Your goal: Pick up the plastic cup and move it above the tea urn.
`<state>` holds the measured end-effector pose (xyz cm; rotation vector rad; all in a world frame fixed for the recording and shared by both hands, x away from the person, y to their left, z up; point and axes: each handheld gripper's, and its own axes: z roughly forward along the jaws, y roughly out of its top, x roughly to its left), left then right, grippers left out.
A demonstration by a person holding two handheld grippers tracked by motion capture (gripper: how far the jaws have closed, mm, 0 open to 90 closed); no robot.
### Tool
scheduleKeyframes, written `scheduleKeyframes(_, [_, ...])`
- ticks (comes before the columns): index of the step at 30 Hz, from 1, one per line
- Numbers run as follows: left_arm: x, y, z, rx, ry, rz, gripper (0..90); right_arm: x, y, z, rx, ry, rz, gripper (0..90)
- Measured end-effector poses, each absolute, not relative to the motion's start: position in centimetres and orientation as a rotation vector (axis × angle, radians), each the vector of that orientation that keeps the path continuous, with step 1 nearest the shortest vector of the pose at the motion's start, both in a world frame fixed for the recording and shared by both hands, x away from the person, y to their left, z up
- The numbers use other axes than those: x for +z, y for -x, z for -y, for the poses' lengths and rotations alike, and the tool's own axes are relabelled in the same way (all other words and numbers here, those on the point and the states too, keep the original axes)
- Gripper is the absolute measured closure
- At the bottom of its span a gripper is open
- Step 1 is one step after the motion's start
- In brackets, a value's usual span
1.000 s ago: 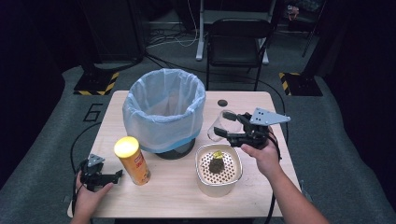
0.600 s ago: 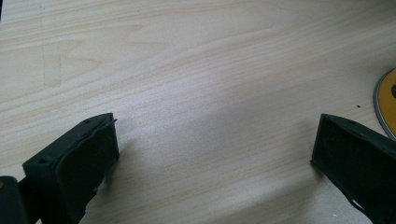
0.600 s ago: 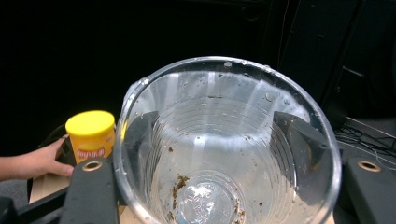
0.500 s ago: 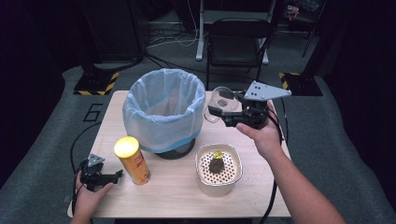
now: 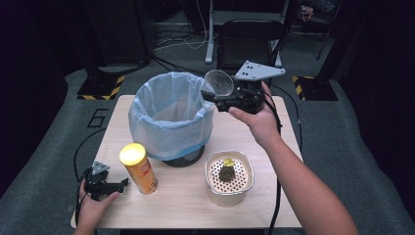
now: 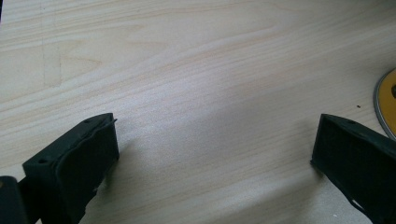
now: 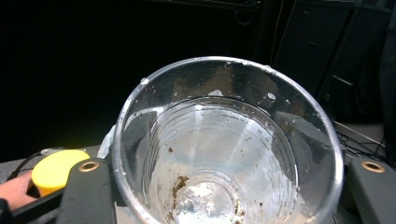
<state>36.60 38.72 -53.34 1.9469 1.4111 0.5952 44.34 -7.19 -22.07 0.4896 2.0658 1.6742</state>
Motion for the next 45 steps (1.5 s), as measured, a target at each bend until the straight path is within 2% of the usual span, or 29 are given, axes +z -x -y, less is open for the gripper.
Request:
scheduleKeyframes(8, [-53.3, -36.6, -38.6, 0.585, -1.938, -1.422, 0.2, -21.9, -45.7, 4.4, 1.667, -0.492, -2.085, 31.2])
scheduleKeyframes(29, [-53.3, -36.6, -38.7, 0.598, -1.952, -1.411, 0.2, -25.2, -49.5, -1.0, 1.554, -0.590, -2.173, 28.2])
scheduleKeyframes(31, [-53.3, -36.6, -38.7, 0.597, -1.953, -1.410, 0.2, -25.6, -49.9, -1.8, 1.555, -0.600, -2.192, 25.9])
scheduleKeyframes(33, [-53.3, -36.6, -38.7, 0.597, -1.951, -1.410, 0.2, -26.1, -50.2, -2.6, 1.586, -0.600, -2.229, 11.5])
scheduleKeyframes(34, [-53.3, -36.6, -38.7, 0.598, -1.949, -1.409, 0.2, -26.3, -50.3, -2.9, 1.582, -0.611, -2.241, 9.3])
scheduleKeyframes(38, [-53.3, -36.7, -38.8, 0.597, -1.949, -1.408, 0.2, -26.6, -50.1, -3.4, 1.536, -0.613, -2.273, 5.5])
scheduleKeyframes(45, [-53.3, -36.7, -38.8, 0.596, -1.950, -1.408, 0.2, -26.4, -49.6, -2.7, 1.550, -0.591, -2.259, 8.8])
